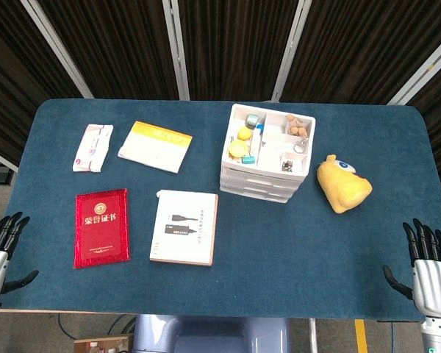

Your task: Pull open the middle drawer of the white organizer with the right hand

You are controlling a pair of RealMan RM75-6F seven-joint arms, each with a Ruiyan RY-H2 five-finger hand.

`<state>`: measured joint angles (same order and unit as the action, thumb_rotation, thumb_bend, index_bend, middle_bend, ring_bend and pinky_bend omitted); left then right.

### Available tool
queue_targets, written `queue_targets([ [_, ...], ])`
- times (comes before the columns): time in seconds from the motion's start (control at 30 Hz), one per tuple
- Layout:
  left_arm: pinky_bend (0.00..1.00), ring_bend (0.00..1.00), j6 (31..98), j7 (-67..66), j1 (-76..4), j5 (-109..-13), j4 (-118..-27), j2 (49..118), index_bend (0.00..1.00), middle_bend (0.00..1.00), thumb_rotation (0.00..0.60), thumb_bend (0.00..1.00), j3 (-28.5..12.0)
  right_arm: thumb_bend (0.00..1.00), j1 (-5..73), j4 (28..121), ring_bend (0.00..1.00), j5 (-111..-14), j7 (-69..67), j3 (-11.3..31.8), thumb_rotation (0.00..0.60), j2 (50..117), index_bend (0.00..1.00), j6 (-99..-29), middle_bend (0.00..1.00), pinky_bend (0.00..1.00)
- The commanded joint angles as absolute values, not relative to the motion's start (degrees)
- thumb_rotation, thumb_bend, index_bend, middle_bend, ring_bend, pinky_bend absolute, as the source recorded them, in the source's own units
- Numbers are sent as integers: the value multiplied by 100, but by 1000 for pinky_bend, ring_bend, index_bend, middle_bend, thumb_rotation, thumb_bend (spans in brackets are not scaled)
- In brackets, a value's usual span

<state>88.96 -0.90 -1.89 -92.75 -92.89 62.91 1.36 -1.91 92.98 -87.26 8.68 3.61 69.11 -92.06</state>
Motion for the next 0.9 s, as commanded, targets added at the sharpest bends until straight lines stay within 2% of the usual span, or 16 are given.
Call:
queue_targets([
  [0.03, 0, 0, 8901, -103, -189, -9282, -9284, 6299, 0, 0, 600, 22, 137, 332, -191, 9299, 0, -8735, 861, 356, 600, 6904, 0, -9205, 0, 0],
  [0.9, 0, 0, 8924, -114, -171, -9251, -9280, 6309, 0, 0, 600, 22, 129, 331, -168, 9502, 0, -8854, 705, 305, 600, 6854, 0, -9163, 0, 11],
])
